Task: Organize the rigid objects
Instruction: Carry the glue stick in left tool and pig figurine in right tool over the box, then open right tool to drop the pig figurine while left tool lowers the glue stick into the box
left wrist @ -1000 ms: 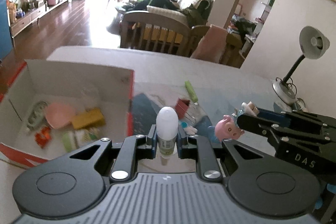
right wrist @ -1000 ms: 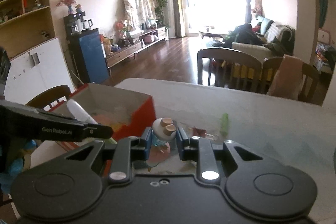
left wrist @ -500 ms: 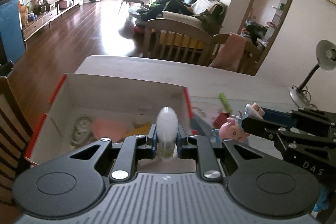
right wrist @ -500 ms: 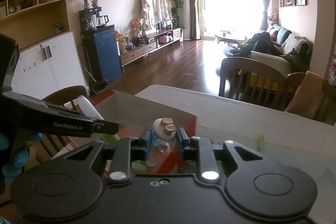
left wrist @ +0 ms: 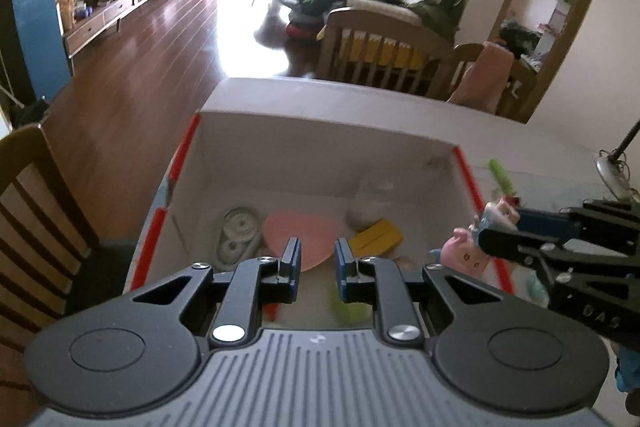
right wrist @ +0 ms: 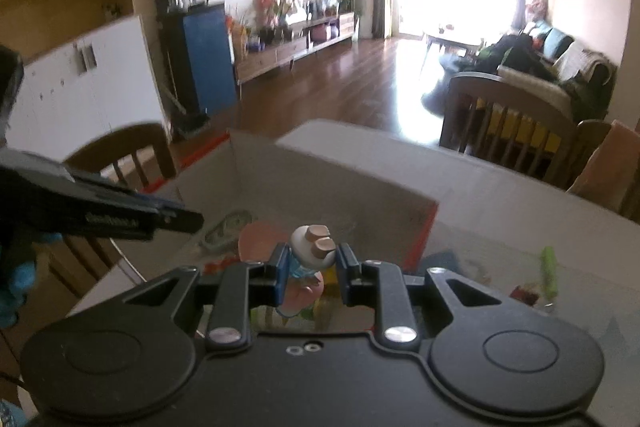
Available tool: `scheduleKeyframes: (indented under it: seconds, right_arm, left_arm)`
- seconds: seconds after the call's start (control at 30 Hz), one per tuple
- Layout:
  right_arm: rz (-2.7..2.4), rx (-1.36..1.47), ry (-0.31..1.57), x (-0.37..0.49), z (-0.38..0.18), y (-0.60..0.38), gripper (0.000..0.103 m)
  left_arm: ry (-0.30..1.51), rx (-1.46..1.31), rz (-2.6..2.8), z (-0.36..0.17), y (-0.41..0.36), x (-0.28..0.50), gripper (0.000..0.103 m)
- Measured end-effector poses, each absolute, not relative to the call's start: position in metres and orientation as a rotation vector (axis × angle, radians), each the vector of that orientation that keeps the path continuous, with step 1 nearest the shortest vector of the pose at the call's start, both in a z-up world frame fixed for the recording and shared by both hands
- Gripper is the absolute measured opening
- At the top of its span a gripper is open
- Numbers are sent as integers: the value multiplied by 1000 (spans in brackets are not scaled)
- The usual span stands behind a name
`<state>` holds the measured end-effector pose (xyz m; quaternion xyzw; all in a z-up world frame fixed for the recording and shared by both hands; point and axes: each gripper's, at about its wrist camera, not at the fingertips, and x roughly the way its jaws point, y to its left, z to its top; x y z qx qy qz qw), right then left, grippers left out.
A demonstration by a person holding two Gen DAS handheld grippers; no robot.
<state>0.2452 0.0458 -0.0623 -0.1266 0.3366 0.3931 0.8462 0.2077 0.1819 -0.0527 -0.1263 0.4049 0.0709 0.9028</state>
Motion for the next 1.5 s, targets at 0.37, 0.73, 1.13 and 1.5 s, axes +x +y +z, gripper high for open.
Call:
scheduleKeyframes:
  seconds: [0.37, 0.73, 1.13, 1.5]
  right_arm:
    - [864, -311, 867, 241, -102, 73, 24]
    - [858, -333, 888, 243, -104, 76, 30]
    - [871, -279, 842, 233, -82, 61, 42]
    - [863, -218, 773, 219, -56, 39, 51]
  left_arm:
    - [897, -297, 134, -82, 203, 203, 17]
    - [919, -305, 116, -89, 203, 208, 17]
    - [911, -259, 85, -82, 183, 202, 17]
    - [873, -218, 81, -62, 170, 188, 18]
